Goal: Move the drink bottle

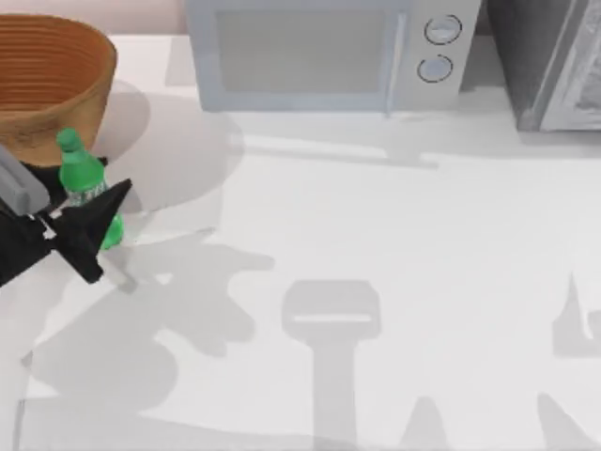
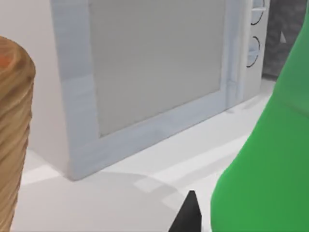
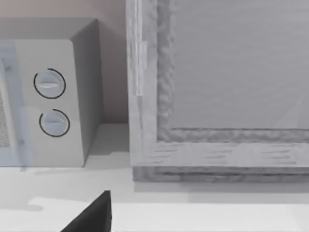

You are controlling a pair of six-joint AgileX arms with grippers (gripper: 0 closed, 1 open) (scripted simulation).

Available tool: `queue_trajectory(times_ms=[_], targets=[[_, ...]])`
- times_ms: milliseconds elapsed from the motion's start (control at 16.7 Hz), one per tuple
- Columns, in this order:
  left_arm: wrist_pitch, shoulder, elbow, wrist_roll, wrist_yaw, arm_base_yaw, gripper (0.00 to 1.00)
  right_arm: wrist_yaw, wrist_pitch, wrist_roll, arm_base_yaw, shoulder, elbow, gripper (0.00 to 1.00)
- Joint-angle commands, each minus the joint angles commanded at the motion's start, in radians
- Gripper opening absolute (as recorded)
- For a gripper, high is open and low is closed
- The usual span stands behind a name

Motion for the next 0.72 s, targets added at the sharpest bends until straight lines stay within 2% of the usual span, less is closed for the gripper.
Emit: queue_trajectory(times_ms=[120,420,720], targets=[[0.007,-0.012,-0.019,0.001,0.023,0.023,0.00,0.000,0.000,0.000,0.000,0.000,0.000,1.00],[0.006,-0.003,-0.013,0.002,0.018,0.017,0.00,0.000,0.000,0.000,0.000,0.000,0.000,1.00],[0.032,0.114,0.078,-0.003,-0.058,-0.059,0.00,0.000,0.000,0.000,0.000,0.000,0.000,1.00]])
